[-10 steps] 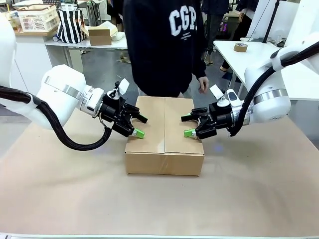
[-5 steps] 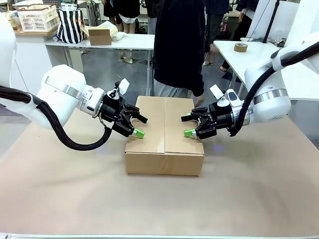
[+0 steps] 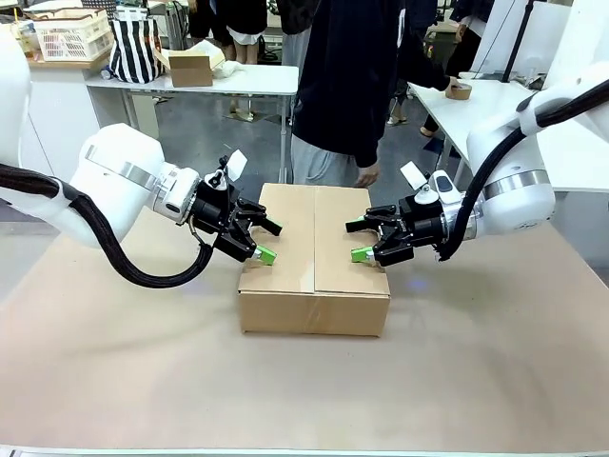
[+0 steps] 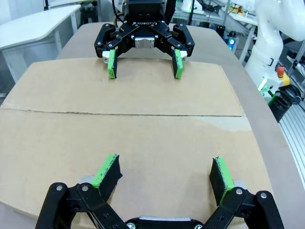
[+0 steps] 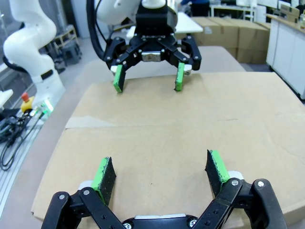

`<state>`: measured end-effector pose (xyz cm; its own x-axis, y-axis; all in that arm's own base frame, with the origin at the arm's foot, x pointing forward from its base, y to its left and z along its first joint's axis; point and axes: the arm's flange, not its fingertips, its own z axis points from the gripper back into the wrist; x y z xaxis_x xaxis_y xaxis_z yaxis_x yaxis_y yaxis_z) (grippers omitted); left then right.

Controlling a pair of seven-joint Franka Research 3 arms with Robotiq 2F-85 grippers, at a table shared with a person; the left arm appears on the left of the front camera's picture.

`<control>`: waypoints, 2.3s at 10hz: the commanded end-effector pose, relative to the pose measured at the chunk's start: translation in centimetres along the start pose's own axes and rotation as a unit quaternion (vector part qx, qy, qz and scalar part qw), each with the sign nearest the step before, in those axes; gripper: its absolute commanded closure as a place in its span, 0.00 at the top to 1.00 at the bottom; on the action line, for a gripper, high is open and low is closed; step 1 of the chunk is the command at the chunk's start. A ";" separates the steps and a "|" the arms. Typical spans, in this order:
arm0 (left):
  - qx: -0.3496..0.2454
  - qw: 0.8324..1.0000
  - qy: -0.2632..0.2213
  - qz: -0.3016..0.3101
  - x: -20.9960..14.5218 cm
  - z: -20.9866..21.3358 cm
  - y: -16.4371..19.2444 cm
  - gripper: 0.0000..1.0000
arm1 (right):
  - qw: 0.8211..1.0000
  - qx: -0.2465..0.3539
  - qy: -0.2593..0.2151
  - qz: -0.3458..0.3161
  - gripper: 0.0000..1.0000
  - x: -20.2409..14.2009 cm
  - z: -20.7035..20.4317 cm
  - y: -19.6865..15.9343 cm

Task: Pack the gift set into the box.
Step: Press and hold the closed box until the human finishes sealing it.

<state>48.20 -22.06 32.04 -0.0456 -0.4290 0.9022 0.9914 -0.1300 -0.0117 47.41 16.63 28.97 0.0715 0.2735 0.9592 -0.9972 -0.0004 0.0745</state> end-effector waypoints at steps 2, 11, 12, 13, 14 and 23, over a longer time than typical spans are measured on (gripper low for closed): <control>-0.002 1.000 0.002 -0.002 -0.3 -0.2 -0.1 1.00 | 1.000 0.000 0.001 0.003 1.00 -0.2 0.0 0.1; -0.002 1.000 0.002 -0.002 -0.3 -0.2 -0.1 1.00 | 1.000 0.000 0.001 0.003 1.00 -0.2 0.0 0.1; -0.002 1.000 0.002 -0.002 -0.3 -0.2 -0.1 1.00 | 1.000 0.000 0.001 0.003 1.00 -0.2 0.0 0.1; -0.002 1.000 0.002 -0.002 -0.3 -0.2 -0.1 1.00 | 1.000 0.000 0.001 0.003 1.00 -0.2 0.0 0.1; -0.002 1.000 0.002 -0.002 -0.3 -0.2 -0.1 1.00 | 1.000 0.000 0.001 0.003 1.00 -0.2 0.0 0.1; -0.002 1.000 0.002 -0.002 -0.3 -0.2 -0.1 1.00 | 1.000 0.000 0.001 0.003 1.00 -0.2 0.0 0.1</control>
<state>48.20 -22.06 32.05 -0.0456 -0.4290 0.9022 0.9914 -0.1300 -0.0117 47.41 16.63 28.97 0.0715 0.2735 0.9592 -0.9972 -0.0004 0.0745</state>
